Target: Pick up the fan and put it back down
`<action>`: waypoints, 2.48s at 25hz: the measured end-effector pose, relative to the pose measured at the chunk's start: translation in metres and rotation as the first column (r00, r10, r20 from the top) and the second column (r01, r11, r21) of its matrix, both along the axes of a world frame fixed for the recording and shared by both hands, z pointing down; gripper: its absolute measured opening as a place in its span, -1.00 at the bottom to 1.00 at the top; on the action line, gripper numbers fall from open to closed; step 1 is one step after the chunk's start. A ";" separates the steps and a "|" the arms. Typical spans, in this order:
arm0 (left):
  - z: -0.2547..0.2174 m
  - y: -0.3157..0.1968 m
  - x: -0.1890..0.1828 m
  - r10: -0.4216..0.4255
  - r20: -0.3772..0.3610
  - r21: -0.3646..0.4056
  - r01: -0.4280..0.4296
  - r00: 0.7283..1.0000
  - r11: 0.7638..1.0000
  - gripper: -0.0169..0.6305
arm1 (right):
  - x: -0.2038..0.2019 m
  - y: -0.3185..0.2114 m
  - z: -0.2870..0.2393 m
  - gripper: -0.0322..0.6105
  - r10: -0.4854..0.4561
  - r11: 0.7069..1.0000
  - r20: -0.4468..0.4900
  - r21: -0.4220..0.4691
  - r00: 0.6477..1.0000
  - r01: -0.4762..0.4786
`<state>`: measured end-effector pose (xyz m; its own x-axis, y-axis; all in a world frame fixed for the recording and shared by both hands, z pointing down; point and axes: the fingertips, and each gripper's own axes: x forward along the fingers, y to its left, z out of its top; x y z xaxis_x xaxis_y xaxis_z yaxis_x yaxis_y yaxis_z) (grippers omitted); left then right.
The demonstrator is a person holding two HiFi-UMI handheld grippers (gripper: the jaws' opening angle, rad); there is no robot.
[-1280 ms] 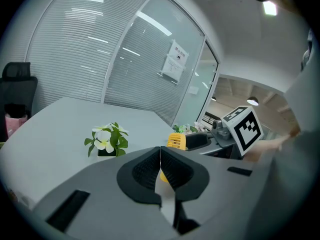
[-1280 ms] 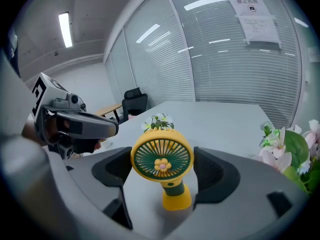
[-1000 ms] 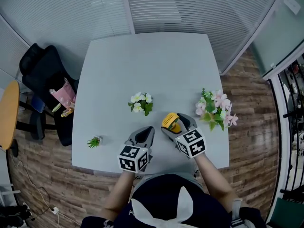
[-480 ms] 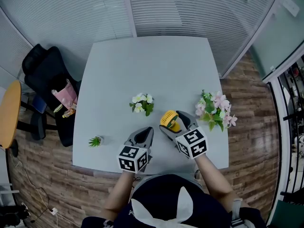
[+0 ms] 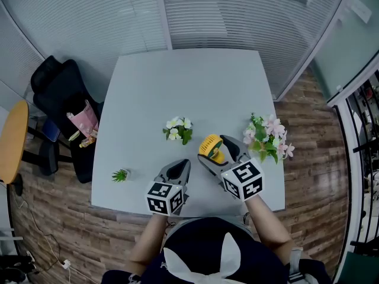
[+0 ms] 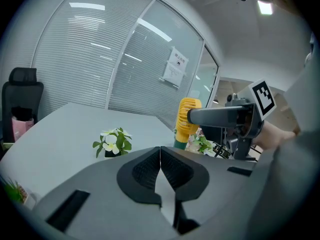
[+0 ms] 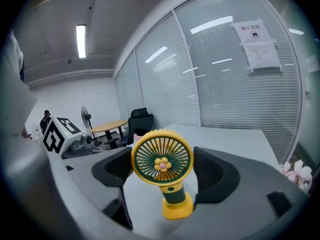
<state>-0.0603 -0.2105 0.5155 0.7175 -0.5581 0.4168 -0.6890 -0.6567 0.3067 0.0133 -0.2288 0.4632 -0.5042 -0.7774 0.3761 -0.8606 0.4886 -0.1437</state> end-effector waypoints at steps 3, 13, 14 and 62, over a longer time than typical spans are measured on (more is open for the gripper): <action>-0.002 0.002 -0.002 -0.004 -0.003 0.005 0.004 1.000 1.000 -0.88 | -0.003 0.005 -0.021 0.29 -0.005 0.999 0.017 0.040 1.000 0.004; -0.008 0.012 -0.008 -0.015 -0.005 0.018 0.015 1.000 1.000 -0.88 | -0.012 0.026 -0.056 0.29 -0.030 0.994 0.048 0.107 0.998 0.025; -0.009 0.014 -0.009 -0.016 -0.005 0.019 0.016 1.000 1.000 -0.88 | -0.013 0.029 -0.056 0.29 -0.032 0.994 0.048 0.106 0.998 0.027; 0.005 0.119 0.001 0.076 -0.014 -0.038 -0.076 0.997 0.996 -0.88 | 0.014 0.141 0.013 0.29 0.151 0.988 0.052 -0.041 0.987 -0.149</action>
<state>-0.0589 -0.0915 0.5206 0.7626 -0.4854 0.4276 -0.6334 -0.6944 0.3414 0.0272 -0.0874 0.4765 -0.4033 -0.8322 0.3805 -0.9142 0.3478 -0.2082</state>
